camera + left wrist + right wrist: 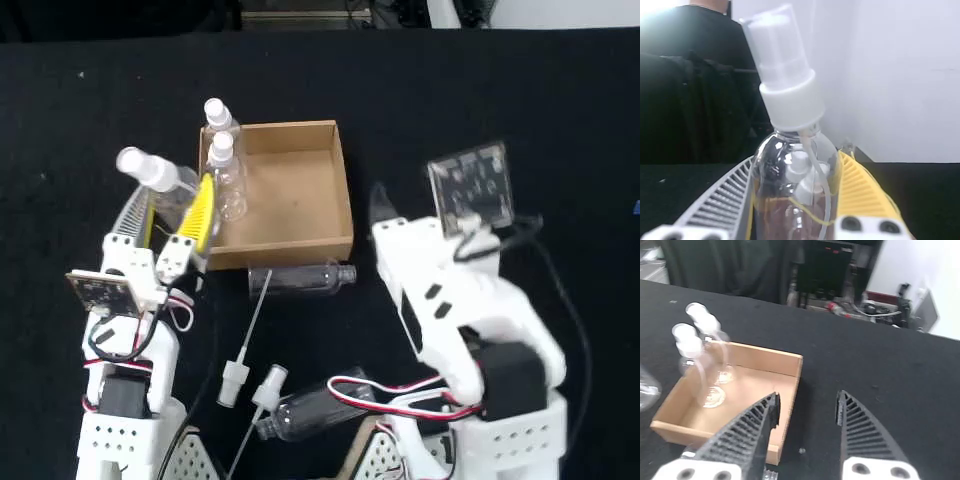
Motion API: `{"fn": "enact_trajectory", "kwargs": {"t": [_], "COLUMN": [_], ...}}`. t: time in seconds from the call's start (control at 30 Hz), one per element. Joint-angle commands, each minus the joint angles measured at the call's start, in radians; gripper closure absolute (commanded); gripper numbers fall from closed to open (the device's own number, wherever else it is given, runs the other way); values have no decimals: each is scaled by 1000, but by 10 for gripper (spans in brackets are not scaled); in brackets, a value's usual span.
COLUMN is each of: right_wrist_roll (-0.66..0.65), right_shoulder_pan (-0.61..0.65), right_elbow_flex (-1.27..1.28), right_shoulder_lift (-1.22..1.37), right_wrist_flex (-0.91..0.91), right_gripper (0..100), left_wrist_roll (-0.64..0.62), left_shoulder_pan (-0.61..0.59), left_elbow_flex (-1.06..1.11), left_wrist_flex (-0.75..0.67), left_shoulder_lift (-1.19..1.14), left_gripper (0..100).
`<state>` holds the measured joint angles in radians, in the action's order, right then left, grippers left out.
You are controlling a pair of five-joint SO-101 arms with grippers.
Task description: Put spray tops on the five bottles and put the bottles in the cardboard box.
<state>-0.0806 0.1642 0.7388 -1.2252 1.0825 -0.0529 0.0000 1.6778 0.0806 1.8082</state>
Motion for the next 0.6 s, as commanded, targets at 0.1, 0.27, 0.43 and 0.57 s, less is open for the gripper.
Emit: {"fn": "enact_trajectory", "kwargs": {"t": [0.1, 0.27, 0.43, 0.57], "right_wrist_roll": [38, 153, 199, 196], "right_shoulder_pan": [-51, -52, -51, -49], "right_elbow_flex": [369, 526, 588, 642], "right_shoulder_lift": [-222, -331, -418, -461], "right_wrist_flex": [-232, -282, -282, -296], "right_gripper": [840, 840, 840, 840], "left_wrist_roll": [3, 3, 3, 5], "left_shoulder_pan": [-50, -48, -8, 10], "left_elbow_flex": [21, 21, 27, 19], "left_wrist_flex": [-23, -112, -296, -546], "left_shoulder_lift": [15, 0, -222, -483], "left_gripper": [949, 949, 949, 949]}}
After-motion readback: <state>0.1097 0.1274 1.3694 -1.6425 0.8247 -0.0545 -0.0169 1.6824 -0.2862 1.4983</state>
